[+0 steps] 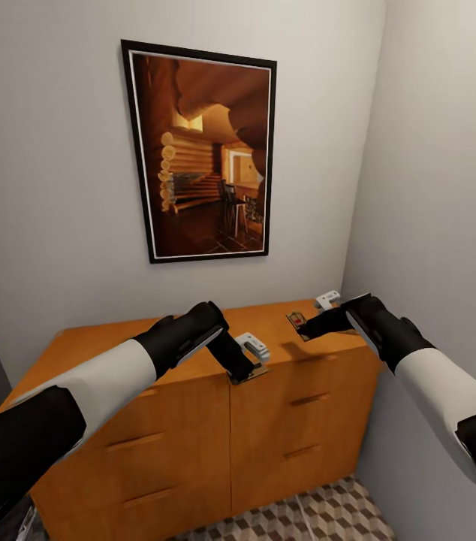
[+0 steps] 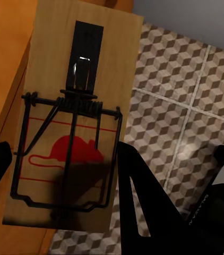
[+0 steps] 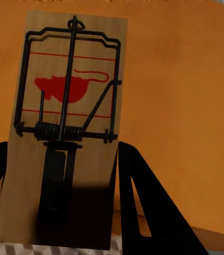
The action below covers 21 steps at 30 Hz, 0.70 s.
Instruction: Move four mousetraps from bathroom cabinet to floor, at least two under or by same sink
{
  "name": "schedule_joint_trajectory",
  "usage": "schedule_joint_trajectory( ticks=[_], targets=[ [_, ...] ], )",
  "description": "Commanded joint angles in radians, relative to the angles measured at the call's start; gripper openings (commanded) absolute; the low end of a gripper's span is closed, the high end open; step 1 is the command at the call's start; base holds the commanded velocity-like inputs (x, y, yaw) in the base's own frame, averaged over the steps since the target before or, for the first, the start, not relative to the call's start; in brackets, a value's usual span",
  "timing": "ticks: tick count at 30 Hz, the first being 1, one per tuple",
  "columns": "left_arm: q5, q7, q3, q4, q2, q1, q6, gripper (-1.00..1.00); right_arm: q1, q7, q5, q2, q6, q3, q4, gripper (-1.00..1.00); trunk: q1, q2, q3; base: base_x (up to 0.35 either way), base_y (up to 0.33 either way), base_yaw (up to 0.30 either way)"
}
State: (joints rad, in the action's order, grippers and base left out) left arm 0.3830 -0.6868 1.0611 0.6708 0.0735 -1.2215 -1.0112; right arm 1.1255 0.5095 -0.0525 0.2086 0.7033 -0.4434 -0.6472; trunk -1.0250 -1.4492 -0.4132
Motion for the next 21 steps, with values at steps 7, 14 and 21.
schedule_joint_trajectory(
  ticks=[7, 14, 21],
  targets=[
    [-0.004, -0.001, -0.115, 0.001, -0.007, -0.002, 0.000, -1.00, 0.001, -0.002, -0.007, 0.001, 0.006, -0.005, -0.002, -1.00, 0.000, -0.001, -0.001, 0.000, 0.000, 0.263],
    [-0.007, 0.024, -0.240, 0.005, -0.009, -0.002, 0.000, -1.00, 0.000, -0.002, -0.007, -0.001, 0.005, -0.005, -0.002, -1.00, 0.000, -0.001, -0.001, 0.000, 0.000, 0.291],
    [-0.007, 0.031, -0.250, 0.004, -0.009, -0.002, 0.002, -1.00, -0.006, -0.002, -0.005, -0.001, 0.005, -0.005, -0.002, -1.00, 0.000, -0.001, -0.001, 0.000, 0.000, 0.219]
  ],
)
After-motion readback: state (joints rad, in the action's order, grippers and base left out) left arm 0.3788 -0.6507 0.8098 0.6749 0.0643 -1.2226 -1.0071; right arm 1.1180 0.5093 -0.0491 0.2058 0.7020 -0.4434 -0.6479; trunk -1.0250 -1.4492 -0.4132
